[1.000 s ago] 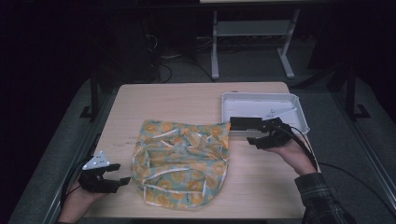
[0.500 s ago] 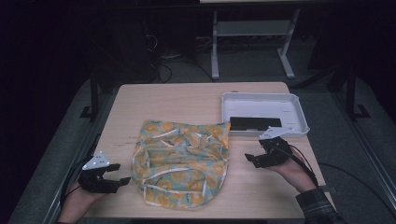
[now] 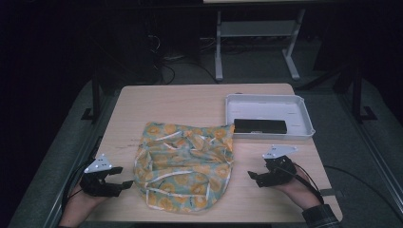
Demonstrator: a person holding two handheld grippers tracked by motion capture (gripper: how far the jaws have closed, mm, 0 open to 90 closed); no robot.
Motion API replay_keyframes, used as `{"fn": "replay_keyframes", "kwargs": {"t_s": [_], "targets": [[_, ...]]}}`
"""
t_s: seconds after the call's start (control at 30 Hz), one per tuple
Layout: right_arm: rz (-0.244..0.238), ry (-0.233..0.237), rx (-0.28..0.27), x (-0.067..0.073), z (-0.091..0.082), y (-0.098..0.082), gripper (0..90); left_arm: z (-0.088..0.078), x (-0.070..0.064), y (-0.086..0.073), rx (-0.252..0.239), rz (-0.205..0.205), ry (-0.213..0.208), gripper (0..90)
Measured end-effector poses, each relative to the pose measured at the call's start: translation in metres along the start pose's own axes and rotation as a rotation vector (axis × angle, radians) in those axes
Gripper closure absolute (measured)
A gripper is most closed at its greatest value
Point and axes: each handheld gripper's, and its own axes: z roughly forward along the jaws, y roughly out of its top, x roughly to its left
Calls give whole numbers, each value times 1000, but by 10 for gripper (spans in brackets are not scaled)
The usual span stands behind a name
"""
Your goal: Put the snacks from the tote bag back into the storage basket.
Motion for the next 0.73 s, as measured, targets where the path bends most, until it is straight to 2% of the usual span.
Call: {"fn": "replay_keyframes", "kwargs": {"t_s": [0.33, 0.73], "targets": [[-35, -2, 30, 2, 9, -2, 150, 2, 1, 0, 7, -1, -3, 285], [-46, -4, 27, 3, 9, -2, 143, 1, 1, 1, 3, 2, 0, 285]]}}
